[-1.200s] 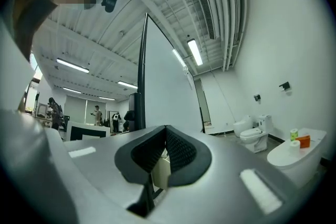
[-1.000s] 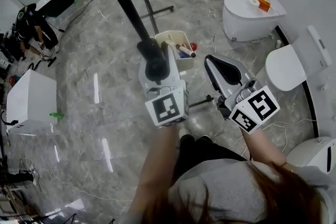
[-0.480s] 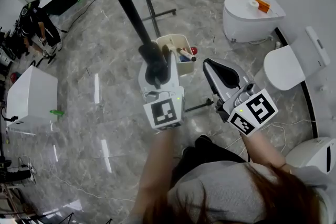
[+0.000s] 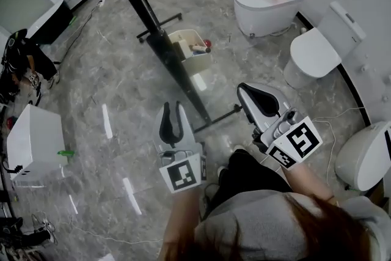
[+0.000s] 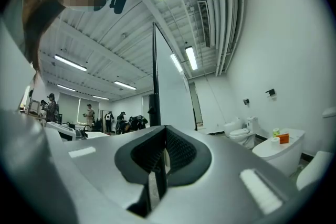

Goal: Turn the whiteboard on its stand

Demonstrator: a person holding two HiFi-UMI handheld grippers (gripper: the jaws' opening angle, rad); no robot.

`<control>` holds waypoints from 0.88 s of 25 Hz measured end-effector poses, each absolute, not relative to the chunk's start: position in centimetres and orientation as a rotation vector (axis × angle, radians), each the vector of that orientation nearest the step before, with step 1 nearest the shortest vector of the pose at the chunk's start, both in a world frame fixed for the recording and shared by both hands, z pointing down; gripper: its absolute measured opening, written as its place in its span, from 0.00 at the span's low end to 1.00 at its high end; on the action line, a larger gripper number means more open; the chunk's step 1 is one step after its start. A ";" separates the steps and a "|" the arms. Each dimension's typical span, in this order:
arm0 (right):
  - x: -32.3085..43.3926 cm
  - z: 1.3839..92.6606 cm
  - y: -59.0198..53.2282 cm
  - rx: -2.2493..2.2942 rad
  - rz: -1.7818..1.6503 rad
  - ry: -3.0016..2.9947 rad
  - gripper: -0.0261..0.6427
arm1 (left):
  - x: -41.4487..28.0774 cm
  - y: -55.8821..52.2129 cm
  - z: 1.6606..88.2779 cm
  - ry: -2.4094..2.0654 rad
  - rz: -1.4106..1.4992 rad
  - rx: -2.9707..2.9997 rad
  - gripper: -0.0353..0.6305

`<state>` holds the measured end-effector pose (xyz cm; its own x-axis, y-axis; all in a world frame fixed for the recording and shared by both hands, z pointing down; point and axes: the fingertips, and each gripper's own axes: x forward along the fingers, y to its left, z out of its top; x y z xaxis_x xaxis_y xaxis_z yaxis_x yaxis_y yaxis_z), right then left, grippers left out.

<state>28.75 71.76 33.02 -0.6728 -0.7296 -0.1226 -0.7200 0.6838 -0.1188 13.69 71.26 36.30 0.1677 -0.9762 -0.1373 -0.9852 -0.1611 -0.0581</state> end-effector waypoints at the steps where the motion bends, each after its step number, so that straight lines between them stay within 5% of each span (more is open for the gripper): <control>1: 29.1 33.6 72.5 -1.214 -0.091 2.729 0.04 | 13.9 72.0 36.7 1.937 0.100 -2.316 0.12; 2: 29.3 34.2 73.3 -1.237 -0.096 2.730 0.04 | 14.3 72.6 37.0 1.927 0.096 -2.341 0.05; 22: 34.9 37.3 89.2 -0.943 -0.206 2.918 0.04 | 26.3 90.0 40.6 2.022 0.044 -2.449 0.05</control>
<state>34.95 89.23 37.31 -0.8095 -0.5866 -0.0240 -0.5774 0.8029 -0.1481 26.29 89.96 40.55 0.1893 -0.9819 0.0006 -0.9809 -0.1891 0.0445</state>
